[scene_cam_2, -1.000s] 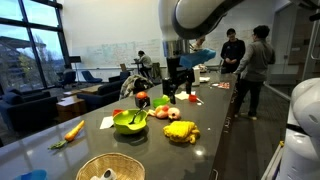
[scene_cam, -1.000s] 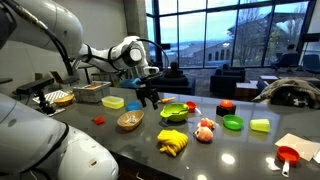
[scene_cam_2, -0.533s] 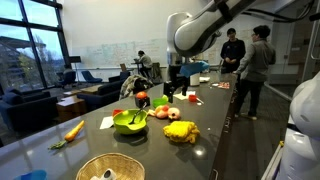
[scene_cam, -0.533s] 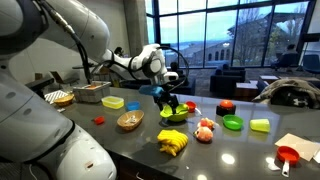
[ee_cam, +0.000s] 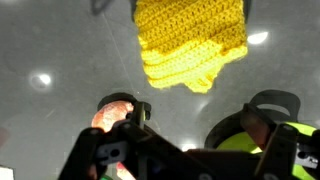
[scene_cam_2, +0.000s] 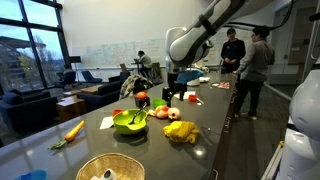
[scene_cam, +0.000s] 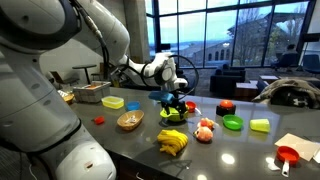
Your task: Wipe the gray counter with the yellow cloth, slide the yellow cloth off the gray counter
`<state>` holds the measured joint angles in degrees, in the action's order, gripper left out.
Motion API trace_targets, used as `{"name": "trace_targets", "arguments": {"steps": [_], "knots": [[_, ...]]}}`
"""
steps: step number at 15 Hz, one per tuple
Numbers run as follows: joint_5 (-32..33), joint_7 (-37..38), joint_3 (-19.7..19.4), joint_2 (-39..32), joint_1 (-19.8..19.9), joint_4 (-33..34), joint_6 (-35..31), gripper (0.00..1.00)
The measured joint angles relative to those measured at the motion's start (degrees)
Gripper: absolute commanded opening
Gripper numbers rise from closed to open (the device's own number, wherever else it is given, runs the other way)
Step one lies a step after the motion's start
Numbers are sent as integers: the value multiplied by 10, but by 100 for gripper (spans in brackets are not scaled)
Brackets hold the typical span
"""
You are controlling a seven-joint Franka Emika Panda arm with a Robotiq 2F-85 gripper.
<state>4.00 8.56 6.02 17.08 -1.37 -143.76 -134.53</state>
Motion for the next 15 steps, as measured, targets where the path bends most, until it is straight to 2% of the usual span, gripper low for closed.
{"name": "trace_targets", "arguments": {"steps": [15], "knots": [[0,14,9,-51,-13,-16,4,100]]}}
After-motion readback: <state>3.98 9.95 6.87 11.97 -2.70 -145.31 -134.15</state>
